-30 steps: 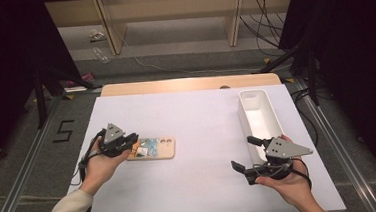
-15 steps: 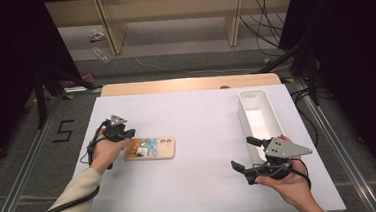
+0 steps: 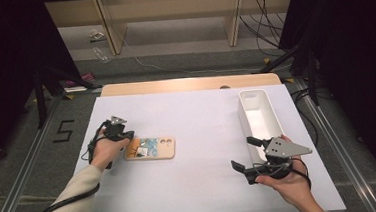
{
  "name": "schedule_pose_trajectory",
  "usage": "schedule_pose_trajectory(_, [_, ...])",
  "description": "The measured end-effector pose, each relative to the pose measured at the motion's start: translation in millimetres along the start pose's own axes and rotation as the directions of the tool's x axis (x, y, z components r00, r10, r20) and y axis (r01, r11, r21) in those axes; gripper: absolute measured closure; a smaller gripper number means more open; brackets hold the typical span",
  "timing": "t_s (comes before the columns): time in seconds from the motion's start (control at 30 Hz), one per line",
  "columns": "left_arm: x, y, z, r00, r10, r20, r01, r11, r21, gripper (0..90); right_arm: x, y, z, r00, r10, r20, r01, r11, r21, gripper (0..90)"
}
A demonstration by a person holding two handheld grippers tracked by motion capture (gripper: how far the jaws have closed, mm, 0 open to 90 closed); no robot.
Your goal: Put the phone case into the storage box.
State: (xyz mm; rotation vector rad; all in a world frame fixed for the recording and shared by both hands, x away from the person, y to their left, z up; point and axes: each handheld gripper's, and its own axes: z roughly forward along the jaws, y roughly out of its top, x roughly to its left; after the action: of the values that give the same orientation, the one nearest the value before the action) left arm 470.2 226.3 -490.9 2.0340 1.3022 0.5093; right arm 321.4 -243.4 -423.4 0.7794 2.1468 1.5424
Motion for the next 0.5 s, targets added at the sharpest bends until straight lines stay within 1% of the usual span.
schedule_pose_trajectory(0.1, [0.4, 0.0, -0.3, 1.0000, -0.005, 0.006, 0.005, 1.0000, 0.004, 89.8, 0.2, -0.3, 0.1, 1.0000, 0.000, 0.005, 0.000, 1.000, 0.009, 8.0])
schedule_pose_trajectory(0.3, [1.0, -2.8, -0.5, 0.9999, -0.012, 0.009, 0.012, 0.9996, 0.025, 89.8, -0.4, -0.2, -0.5, 1.0000, 0.002, 0.005, -0.002, 1.000, 0.008, 8.4])
schedule_pose_trajectory(0.5, [-1.4, -7.5, -7.5, 0.9999, -0.002, 0.014, 0.002, 0.9989, 0.047, 89.8, -0.5, 0.1, -0.9, 1.0000, 0.002, 0.007, -0.002, 1.000, 0.008, 9.1])
